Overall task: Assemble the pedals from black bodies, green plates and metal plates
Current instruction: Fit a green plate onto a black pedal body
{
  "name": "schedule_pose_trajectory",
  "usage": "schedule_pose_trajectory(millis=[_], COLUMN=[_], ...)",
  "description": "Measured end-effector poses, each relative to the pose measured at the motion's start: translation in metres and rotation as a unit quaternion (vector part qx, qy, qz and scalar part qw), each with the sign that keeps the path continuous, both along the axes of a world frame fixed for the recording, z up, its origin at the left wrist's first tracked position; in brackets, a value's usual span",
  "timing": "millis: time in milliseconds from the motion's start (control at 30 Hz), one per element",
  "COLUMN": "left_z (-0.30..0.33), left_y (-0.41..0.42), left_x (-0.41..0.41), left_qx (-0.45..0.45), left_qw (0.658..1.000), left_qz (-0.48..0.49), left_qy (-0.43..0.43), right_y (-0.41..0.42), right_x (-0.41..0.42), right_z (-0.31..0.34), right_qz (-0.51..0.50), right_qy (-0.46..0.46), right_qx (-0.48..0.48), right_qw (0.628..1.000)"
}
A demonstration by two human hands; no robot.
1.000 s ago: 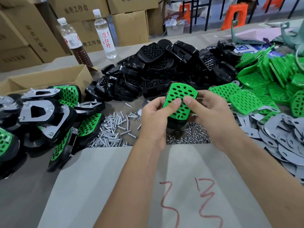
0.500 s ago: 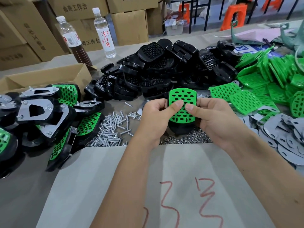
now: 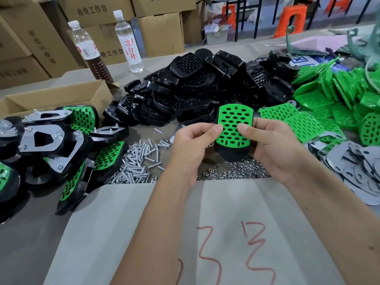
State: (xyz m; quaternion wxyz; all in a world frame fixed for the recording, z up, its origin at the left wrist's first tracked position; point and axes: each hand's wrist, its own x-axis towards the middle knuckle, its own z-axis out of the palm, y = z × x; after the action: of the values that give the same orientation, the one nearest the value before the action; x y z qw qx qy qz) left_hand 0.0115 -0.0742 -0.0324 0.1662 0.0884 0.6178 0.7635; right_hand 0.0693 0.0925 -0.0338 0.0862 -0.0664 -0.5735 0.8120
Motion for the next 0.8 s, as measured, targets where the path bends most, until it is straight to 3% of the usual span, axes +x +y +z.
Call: schedule_pose_trajectory(millis=[300, 467, 800], left_z=[-0.003, -0.004, 0.000], left_y=[0.007, 0.005, -0.017], left_x=[0.004, 0.002, -0.006], left_qx=[0.012, -0.046, -0.062], left_qw=[1.000, 0.998, 0.995], left_qz=[0.028, 0.014, -0.077], left_qy=[-0.007, 0.027, 0.003], right_y=[-0.003, -0.002, -0.001], right_x=[0.000, 0.000, -0.003], right_z=[-0.002, -0.004, -0.007], right_qz=[0.004, 0.010, -0.016], right_qy=[0.002, 0.014, 0.039], right_qx=[0.003, 0.010, 0.066], right_qw=[1.000, 1.000, 0.997])
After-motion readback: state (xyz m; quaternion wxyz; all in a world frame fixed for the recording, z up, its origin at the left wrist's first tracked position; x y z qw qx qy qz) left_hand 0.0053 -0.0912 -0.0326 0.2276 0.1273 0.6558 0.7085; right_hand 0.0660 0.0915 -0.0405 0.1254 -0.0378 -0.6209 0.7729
